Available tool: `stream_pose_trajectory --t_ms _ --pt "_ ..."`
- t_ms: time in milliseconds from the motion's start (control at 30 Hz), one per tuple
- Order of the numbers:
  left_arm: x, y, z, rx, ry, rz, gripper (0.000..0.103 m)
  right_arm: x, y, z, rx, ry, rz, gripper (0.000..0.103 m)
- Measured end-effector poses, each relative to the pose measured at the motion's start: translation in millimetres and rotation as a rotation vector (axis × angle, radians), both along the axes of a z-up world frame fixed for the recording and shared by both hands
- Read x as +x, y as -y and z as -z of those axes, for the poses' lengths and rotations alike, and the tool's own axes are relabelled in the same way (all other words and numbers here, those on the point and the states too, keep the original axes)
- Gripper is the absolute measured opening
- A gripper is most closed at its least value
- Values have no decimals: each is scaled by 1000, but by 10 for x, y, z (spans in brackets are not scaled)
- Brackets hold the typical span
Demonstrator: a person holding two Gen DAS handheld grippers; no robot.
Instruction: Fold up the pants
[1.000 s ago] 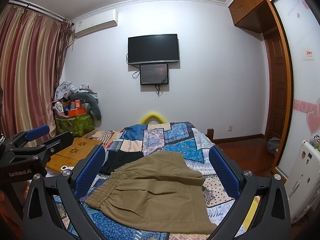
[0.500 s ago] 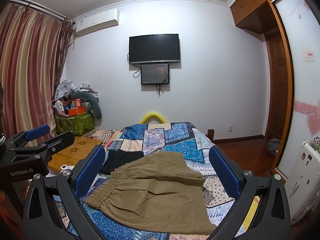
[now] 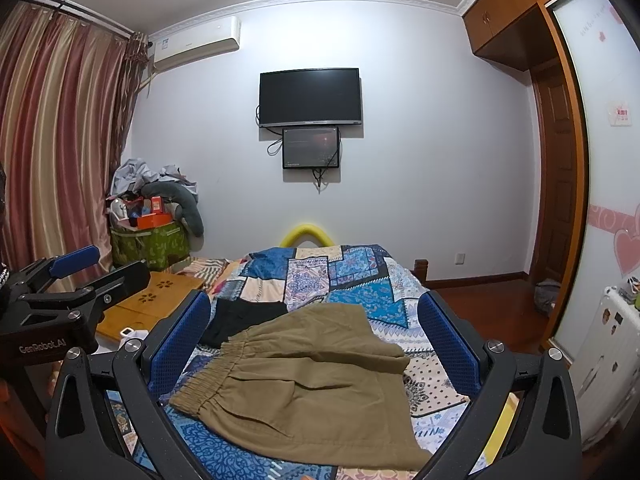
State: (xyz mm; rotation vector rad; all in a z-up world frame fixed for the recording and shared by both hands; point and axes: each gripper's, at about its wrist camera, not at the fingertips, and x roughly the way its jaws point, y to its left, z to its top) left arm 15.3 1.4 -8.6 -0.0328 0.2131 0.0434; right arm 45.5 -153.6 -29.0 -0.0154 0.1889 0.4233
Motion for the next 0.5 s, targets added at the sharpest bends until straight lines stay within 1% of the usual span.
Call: stream_pose_trajectory --t_ms 500 --pt "-14 42 -20 9 1 -3 103 -7 20 -14 -2 5 2 103"
